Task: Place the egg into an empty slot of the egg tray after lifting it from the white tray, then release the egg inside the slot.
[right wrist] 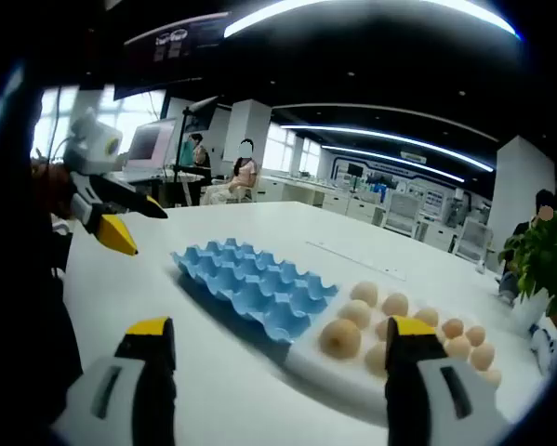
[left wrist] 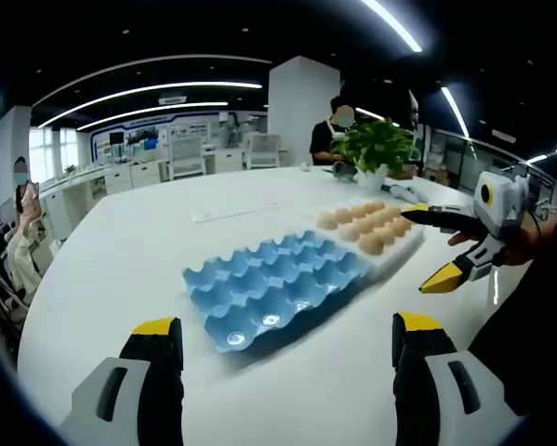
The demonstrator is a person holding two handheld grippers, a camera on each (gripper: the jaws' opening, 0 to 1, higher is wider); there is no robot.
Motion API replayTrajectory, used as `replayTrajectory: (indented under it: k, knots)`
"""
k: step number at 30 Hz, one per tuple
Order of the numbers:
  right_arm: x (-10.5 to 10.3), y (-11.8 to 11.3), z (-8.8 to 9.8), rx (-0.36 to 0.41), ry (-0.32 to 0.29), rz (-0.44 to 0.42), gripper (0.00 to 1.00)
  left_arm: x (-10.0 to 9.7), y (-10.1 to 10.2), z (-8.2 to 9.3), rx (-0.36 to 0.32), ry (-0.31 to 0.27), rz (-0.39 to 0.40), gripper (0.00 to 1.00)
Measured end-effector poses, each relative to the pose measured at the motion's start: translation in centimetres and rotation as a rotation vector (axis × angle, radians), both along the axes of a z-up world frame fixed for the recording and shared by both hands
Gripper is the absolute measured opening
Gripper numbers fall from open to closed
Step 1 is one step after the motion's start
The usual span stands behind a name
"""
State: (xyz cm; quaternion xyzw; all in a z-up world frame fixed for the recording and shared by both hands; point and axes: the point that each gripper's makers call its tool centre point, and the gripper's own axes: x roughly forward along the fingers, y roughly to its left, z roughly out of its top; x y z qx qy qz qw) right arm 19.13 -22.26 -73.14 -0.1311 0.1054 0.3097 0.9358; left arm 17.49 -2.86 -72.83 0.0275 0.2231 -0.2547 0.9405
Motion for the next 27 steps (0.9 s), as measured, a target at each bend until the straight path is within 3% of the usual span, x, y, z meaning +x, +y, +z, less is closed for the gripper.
replayTrajectory:
  k: [27]
  knots:
    - [-0.28, 0.07, -0.03, 0.000, 0.000, -0.002, 0.96, -0.17, 0.25, 0.24, 0.001, -0.006, 0.010, 0.93]
